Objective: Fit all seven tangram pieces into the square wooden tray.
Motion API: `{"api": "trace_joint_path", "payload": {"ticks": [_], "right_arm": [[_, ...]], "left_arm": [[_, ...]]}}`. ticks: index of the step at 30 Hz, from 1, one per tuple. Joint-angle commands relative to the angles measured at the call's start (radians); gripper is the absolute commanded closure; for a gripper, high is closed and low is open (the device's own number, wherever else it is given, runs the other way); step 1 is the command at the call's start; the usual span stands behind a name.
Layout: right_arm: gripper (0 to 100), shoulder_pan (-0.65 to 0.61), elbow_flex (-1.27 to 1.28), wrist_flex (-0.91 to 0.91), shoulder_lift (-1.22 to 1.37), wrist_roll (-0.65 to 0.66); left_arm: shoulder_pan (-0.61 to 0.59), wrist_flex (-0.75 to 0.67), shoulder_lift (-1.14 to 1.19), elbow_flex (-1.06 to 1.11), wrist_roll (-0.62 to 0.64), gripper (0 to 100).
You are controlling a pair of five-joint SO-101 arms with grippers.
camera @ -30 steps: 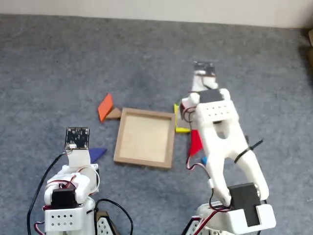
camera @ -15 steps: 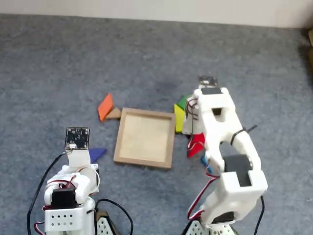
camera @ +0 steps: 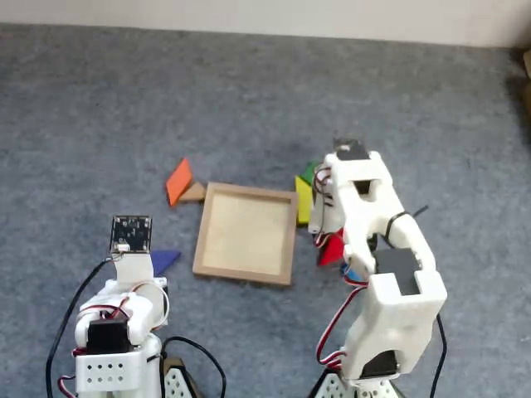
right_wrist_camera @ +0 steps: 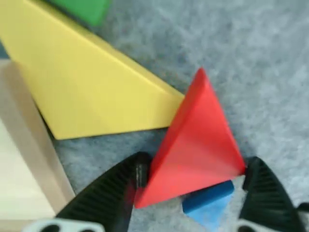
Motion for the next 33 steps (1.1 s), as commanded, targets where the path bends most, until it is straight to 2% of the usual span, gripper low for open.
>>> {"api": "trace_joint_path", "payload": {"ticks": [1,5,10,20,24,28,30,33], "right_arm": [[81.0,0.01,-0.025,-0.002,-0.001,0.008],[86.6,0.007,-0.027,-0.001,-0.004,0.044],[86.8,-0.021,-0.024,0.001,-0.044,0.06],[86.8,-0.159,-0.019,0.097,-0.331,0.055],[86.8,-0.211,-0.021,0.097,-0.349,0.055],[86.2,-0.202,-0.019,0.09,-0.348,0.054],[83.0,-0.182,-0.019,0.096,-0.348,0.054],[72.0,-0.151,-0.01,0.097,-0.344,0.048]], "left_arm": [[-0.012,0.005,-0.035,0.021,-0.008,99],[-0.012,0.005,-0.035,0.021,-0.008,99],[-0.012,0.005,-0.035,0.021,-0.008,99],[-0.012,0.005,-0.035,0.021,-0.008,99],[-0.012,0.005,-0.035,0.021,-0.008,99],[-0.012,0.005,-0.035,0.021,-0.008,99],[-0.012,0.005,-0.035,0.021,-0.008,99],[-0.012,0.005,-0.035,0.021,-0.008,99]]}}
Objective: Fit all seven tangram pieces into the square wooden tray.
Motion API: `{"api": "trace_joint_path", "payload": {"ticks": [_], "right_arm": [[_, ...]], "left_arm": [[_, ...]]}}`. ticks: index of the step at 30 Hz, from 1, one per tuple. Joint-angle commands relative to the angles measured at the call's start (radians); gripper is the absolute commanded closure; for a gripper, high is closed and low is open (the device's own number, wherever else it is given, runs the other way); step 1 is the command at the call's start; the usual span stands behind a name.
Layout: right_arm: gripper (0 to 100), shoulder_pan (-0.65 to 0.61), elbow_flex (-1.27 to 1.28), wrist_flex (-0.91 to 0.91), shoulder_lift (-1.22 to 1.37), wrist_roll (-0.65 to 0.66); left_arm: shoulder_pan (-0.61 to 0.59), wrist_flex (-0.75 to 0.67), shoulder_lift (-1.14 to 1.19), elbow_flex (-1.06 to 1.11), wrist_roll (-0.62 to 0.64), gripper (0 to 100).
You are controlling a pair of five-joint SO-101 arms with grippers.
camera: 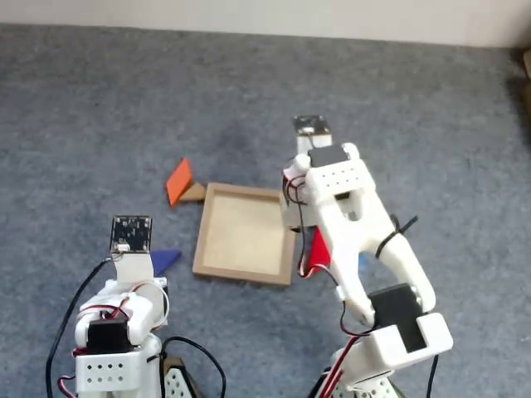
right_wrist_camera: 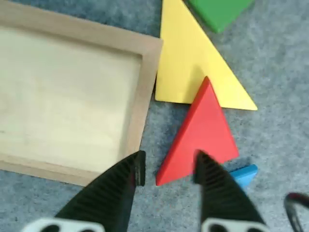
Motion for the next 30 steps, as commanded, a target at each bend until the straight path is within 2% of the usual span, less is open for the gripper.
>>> {"api": "trace_joint_path", "payload": {"ticks": [1,4,11,17,23,30], "right_arm": [[68.6,0.053,0.008,0.01,-0.054,-0.021],[63.7,0.067,0.059,-0.01,-0.054,-0.068],[63.7,0.068,0.225,-0.203,-0.054,-0.068],[63.9,0.067,0.311,-0.298,-0.054,-0.068],[73.2,0.064,0.389,-0.424,-0.056,-0.066],[73.8,0.062,0.398,-0.437,-0.056,-0.066]], "left_arm": [[-0.012,0.005,-0.035,0.021,-0.008,99],[-0.012,0.005,-0.035,0.021,-0.008,99],[-0.012,0.005,-0.035,0.021,-0.008,99],[-0.012,0.005,-0.035,0.021,-0.008,99],[-0.012,0.005,-0.035,0.021,-0.008,99],[-0.012,0.005,-0.035,0.021,-0.008,99]]}}
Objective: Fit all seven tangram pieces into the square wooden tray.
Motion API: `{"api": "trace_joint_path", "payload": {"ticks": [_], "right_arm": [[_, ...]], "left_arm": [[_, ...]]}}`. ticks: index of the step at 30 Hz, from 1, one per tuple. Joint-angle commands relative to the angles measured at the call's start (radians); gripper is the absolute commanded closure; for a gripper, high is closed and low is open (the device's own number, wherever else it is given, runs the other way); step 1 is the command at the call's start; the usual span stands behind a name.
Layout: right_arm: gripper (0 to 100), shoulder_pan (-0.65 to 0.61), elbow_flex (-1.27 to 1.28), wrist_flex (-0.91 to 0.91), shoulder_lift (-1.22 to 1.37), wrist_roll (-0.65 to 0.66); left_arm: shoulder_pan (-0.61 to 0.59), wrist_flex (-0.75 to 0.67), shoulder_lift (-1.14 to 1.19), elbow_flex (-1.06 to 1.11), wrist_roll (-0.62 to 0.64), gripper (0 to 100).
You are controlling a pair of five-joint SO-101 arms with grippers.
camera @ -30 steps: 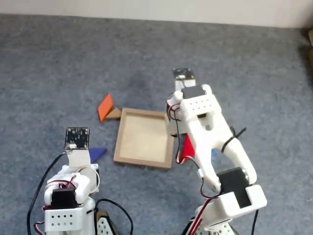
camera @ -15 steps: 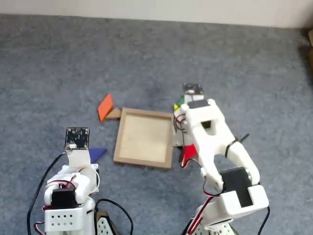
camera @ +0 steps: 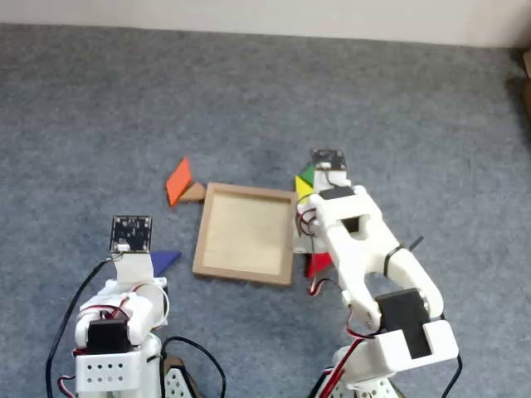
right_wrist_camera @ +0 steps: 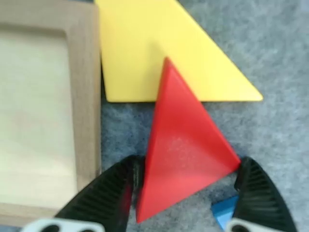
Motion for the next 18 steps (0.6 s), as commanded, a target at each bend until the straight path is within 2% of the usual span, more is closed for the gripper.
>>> {"api": "trace_joint_path", "payload": {"ticks": [1,4,9,18], "right_arm": [[73.8,0.007,-0.005,-0.036,-0.031,-0.012],[73.8,0.007,-0.005,-0.024,-0.045,-0.009],[73.8,0.005,-0.012,0.096,-0.125,0.04],[73.8,-0.036,-0.012,0.107,-0.211,0.038]], "left_arm": [[-0.012,0.005,-0.035,0.021,-0.008,99],[-0.012,0.005,-0.035,0.021,-0.008,99],[-0.012,0.005,-0.035,0.021,-0.008,99],[-0.012,0.005,-0.035,0.021,-0.008,99]]}}
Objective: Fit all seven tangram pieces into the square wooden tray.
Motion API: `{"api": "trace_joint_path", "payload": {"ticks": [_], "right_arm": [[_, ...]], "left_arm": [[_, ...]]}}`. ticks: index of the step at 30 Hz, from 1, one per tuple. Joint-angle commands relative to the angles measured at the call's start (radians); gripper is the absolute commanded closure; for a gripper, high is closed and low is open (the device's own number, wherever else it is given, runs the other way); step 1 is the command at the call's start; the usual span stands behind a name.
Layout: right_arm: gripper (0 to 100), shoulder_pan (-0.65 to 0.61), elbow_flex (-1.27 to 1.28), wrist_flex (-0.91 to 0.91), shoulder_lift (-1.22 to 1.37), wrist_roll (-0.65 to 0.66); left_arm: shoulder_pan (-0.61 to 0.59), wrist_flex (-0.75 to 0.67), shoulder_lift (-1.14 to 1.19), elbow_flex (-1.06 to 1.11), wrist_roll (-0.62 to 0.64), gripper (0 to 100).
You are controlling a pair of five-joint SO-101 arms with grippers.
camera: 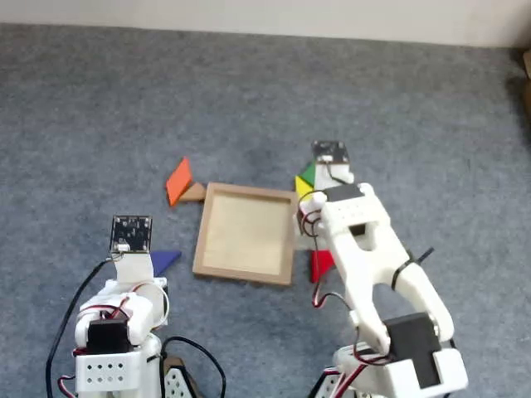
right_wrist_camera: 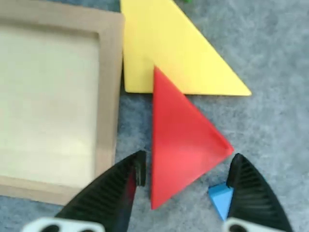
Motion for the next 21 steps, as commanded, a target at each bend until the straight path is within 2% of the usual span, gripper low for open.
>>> {"api": "trace_joint_path", "payload": {"ticks": [1,7,12,21], "right_arm": [[73.6,-0.028,-0.013,0.012,-0.039,0.012],[73.0,-0.008,-0.041,0.008,0.07,0.044],[67.6,-0.005,-0.099,0.012,0.163,0.069],[67.6,0.015,-0.113,0.01,0.179,0.103]], "left_arm": [[-0.012,0.005,-0.035,0.021,-0.008,99],[-0.012,0.005,-0.035,0.021,-0.008,99],[-0.012,0.005,-0.035,0.021,-0.008,99],[-0.012,0.005,-0.035,0.021,-0.008,99]]}}
